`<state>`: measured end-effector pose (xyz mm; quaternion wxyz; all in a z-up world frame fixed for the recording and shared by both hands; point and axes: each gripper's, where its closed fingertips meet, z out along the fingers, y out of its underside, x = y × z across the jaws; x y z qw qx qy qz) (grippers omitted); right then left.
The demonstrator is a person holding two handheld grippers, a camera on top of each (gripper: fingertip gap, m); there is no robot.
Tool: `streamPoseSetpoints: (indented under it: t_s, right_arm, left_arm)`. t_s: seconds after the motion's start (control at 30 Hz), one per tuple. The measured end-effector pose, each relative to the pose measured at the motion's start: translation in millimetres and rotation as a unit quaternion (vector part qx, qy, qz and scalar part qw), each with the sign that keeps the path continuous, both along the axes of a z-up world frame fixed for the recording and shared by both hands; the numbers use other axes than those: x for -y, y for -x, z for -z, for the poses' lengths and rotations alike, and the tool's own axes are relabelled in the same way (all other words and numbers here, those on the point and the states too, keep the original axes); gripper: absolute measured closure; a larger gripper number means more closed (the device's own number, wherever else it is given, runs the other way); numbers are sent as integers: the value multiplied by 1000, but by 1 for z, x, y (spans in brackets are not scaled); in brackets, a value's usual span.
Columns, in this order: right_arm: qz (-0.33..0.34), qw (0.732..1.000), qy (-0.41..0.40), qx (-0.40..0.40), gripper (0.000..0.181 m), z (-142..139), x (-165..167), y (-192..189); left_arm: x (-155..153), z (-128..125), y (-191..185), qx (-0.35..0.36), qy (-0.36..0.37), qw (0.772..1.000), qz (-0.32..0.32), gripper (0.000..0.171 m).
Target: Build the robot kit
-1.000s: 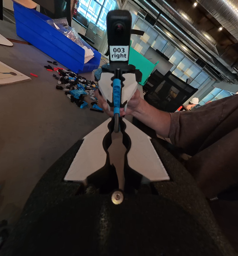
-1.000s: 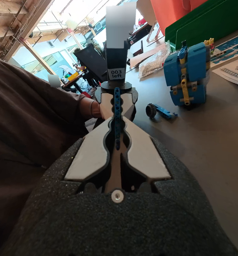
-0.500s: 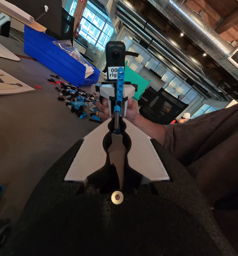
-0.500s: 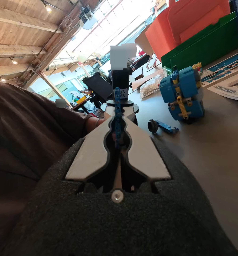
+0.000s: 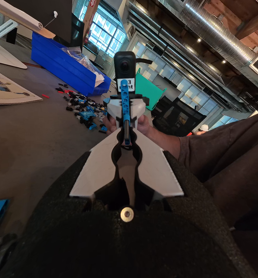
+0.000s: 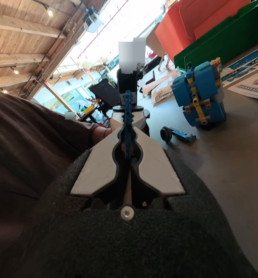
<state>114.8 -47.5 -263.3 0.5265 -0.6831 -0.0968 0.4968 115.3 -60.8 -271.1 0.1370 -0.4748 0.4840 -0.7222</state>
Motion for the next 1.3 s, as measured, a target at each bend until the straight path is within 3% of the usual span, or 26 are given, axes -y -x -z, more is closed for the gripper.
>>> streamPoseSetpoints:
  t_s: [0.37,0.53,0.9,1.0,1.07,1.13,1.2,1.3]
  right_arm:
    - [-22,997,1,76,174,9,14,0]
    - [-7,1000,-12,8,173,-7,10,-8]
    - [-24,999,23,36,174,8,8,4]
    - [26,994,37,97,175,13,6,-25]
    - [73,960,80,256,174,39,15,-59]
    - [100,887,142,428,173,71,36,-95]
    - [74,849,195,485,173,89,58,-106]
    - [63,838,231,490,173,102,71,-112]
  left_arm:
    - [-7,0,0,-1,10,1000,-9,165]
    - [-3,-3,1,8,2,1000,-6,165]
    - [2,0,0,6,-17,1000,-1,165]
    - [1,9,-3,-11,-49,999,-15,165]
    - [3,17,-5,-22,-86,996,-28,165]
    - [3,22,-7,-28,-115,992,-37,165]
    - [6,24,-7,-30,-124,991,-33,165]
    - [10,25,-6,-32,-126,991,-23,165]
